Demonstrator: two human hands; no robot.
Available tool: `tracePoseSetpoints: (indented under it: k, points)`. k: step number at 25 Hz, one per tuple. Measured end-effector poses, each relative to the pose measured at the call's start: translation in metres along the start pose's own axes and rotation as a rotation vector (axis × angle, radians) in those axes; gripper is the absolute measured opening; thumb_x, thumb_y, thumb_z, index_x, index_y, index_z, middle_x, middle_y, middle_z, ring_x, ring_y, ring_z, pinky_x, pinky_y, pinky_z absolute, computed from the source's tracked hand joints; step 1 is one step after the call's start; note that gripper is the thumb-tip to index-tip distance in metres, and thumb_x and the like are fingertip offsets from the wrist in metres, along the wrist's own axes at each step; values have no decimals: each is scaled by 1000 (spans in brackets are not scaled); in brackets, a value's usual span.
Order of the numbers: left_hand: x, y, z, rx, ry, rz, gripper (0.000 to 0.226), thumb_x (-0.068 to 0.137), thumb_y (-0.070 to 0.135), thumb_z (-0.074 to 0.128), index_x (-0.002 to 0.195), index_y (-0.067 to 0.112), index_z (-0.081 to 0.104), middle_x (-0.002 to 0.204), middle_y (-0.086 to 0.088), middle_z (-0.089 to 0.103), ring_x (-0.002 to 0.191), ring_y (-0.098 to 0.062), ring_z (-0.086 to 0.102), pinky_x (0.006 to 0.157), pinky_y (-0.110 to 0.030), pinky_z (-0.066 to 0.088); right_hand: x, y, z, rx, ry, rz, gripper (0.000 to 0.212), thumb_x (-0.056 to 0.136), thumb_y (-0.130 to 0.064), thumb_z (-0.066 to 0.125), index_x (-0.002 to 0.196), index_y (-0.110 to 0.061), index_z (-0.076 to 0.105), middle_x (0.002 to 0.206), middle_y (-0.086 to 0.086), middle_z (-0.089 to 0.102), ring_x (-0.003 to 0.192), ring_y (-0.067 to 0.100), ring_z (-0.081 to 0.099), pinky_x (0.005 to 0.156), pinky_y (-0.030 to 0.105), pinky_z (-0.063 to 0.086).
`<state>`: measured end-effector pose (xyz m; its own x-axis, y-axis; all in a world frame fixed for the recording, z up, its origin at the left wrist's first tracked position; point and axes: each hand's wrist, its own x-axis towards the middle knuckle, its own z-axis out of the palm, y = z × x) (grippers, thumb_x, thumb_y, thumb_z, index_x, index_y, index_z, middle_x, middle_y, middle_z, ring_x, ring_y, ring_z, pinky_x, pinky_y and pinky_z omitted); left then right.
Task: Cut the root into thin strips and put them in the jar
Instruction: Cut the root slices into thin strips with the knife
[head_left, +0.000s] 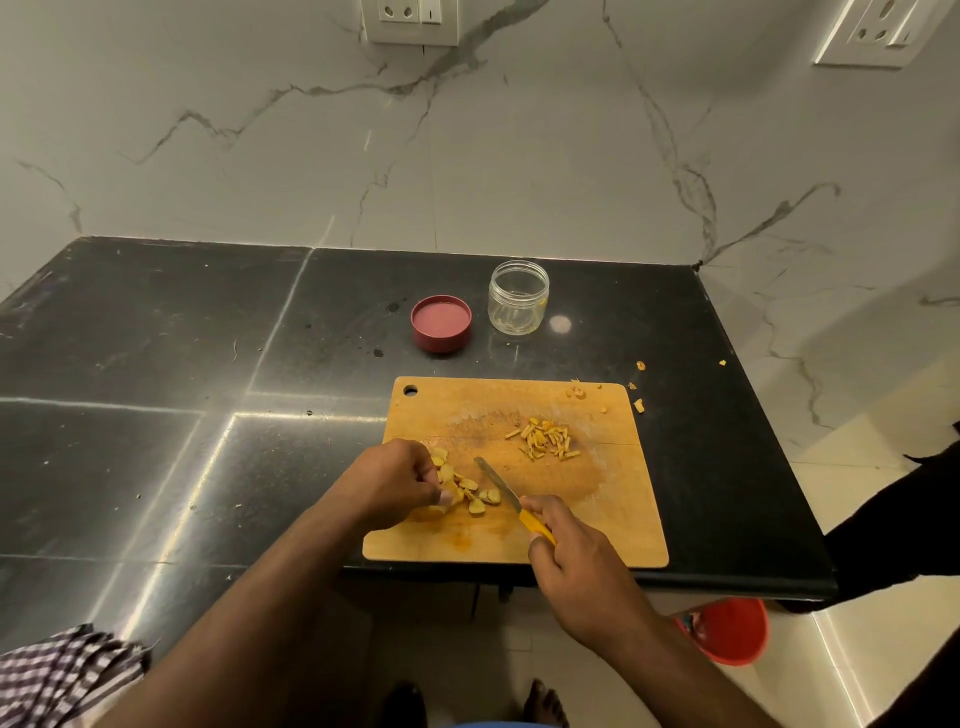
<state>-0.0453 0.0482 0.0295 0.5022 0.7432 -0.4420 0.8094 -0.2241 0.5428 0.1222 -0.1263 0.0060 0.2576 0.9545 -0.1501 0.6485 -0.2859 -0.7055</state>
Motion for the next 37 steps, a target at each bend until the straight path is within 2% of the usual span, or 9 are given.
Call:
tracePoseSetpoints:
  k: [8, 15, 21, 23, 25, 29, 32, 34, 37]
  points:
    - [2, 0, -6, -3, -34, 7, 15, 88, 21, 77, 100, 27, 71, 91, 8, 64, 81, -7, 60, 59, -17, 42, -4, -4, -2, -10, -24, -18, 37, 102, -26, 40, 138, -34, 42, 108, -9, 58, 76, 2, 52, 57, 13, 37]
    - [2, 0, -8, -42, 22, 4, 6, 93, 24, 70, 89, 28, 68, 88, 11, 62, 79, -5, 58, 59, -20, 43, -6, -10, 0, -14, -50, -50, 37, 102, -26, 40, 139, -32, 41, 107, -14, 53, 76, -3, 49, 60, 11, 37]
    - [6, 3, -12, -360, 135, -3, 3, 91, 12, 69, 93, 15, 70, 89, -7, 72, 77, -18, 67, 73, -38, 58, -9, -11, 0, 13, -30, -45, 35, 102, -25, 42, 136, -33, 43, 106, -13, 55, 77, -4, 49, 61, 10, 37]
    - [10, 11, -4, -385, 138, 4, 13, 92, 12, 69, 101, 22, 70, 89, -4, 71, 73, -17, 64, 64, -34, 54, -7, -5, -8, 18, 62, 18, 35, 101, -22, 43, 134, -33, 44, 100, -11, 57, 75, 1, 52, 57, 12, 37]
    - [16, 21, 9, -330, 132, 38, 20, 95, 16, 66, 109, 30, 70, 91, 3, 72, 70, -13, 60, 56, -26, 47, -4, 3, -15, 4, 156, 77, 35, 101, -22, 45, 135, -30, 45, 95, -7, 59, 73, 4, 53, 54, 13, 34]
    - [29, 36, 29, -177, 145, 93, 22, 97, 22, 64, 117, 27, 70, 108, 7, 70, 84, -4, 65, 61, -19, 50, -2, 9, -22, -11, 211, 150, 34, 102, -24, 44, 135, -31, 41, 88, -7, 58, 69, 5, 53, 49, 15, 32]
    - [34, 39, 32, -24, 159, 74, 25, 95, 26, 63, 118, 33, 67, 102, 13, 68, 85, -7, 65, 78, -33, 57, -5, 8, -23, 3, 176, 141, 34, 102, -24, 44, 134, -32, 41, 91, -6, 59, 69, 5, 53, 50, 15, 35]
    - [35, 36, 31, 87, 160, 58, 28, 92, 32, 65, 120, 37, 65, 97, 16, 67, 92, -11, 64, 90, -44, 54, -7, 6, -23, 6, 154, 127, 34, 101, -25, 44, 134, -32, 42, 93, -7, 60, 71, 4, 54, 52, 14, 36]
    - [36, 32, 32, 163, 192, 66, 30, 90, 35, 68, 120, 35, 67, 104, 15, 69, 99, -13, 61, 91, -46, 52, -8, 2, -22, 17, 128, 111, 34, 102, -25, 42, 135, -32, 41, 97, -8, 59, 73, 4, 55, 54, 14, 37]
